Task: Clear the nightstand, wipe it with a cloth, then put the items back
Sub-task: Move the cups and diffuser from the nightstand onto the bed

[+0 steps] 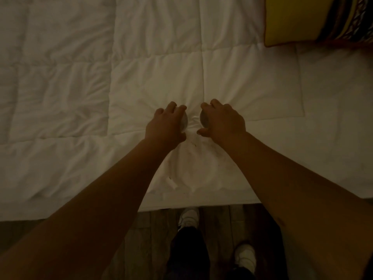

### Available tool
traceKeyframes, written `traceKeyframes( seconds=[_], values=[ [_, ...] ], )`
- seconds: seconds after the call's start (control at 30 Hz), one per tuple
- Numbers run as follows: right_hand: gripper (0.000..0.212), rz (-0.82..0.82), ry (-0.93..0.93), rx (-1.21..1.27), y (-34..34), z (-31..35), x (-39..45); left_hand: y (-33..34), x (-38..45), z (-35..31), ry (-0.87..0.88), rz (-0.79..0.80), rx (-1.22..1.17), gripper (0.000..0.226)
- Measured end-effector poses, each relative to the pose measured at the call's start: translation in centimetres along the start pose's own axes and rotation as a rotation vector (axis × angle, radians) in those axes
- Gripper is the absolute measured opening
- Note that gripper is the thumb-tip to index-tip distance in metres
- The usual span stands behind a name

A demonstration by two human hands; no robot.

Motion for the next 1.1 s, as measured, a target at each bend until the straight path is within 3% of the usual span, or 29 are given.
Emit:
traceKeyframes(
  seconds=[0.1,0.2,0.33,0.5,0.63,0.83,1.1],
  values=[
    [0.077,-0.013,-0.002,-0.020,-0.2,0.4,-0.2,0.2,0.2,-0.5,-0.029,0.074,0.013,0.092],
    [0.092,0.015,0.007,0.029,0.1,0.6,-0.5,0.2,0.1,-1.2,-0.043,0.116,-0.008,0.101],
    [0.105,0.011,0.096,0.133,-0.3,-1.0,-1.3,-1.1,0.0,-3.1,0.036,0.044,0.150,0.100],
    [0.100,-0.067,0.134,0.113,-1.9,-5.0,-4.3,-2.1,0.1,-7.6,0.161,0.017,0.203,0.100],
    [0.100,-0.070,0.192,0.041,-3.6,-9.5,-7.7,-2.4,0.0,-13.7,0.295,0.025,0.219,0.094],
    [0.082,-0.101,0.356,0.089,-5.9,-18.7,-15.9,-1.9,-1.4,-26.3,0.495,-0.006,0.236,0.087],
    [0.077,-0.199,0.614,0.198,-6.0,-30.3,-30.4,3.2,-7.3,-43.6,0.752,0.027,0.261,0.085]
  ],
)
Point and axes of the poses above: each hand's wrist, its own x-axis towards the middle knuckle, its own y-axis out of the palm, z = x × y, the point moved 8 cm from there along x, towards the middle knuckle, and after that the axes turned 8 degrees about x, right-handed, at the moved point
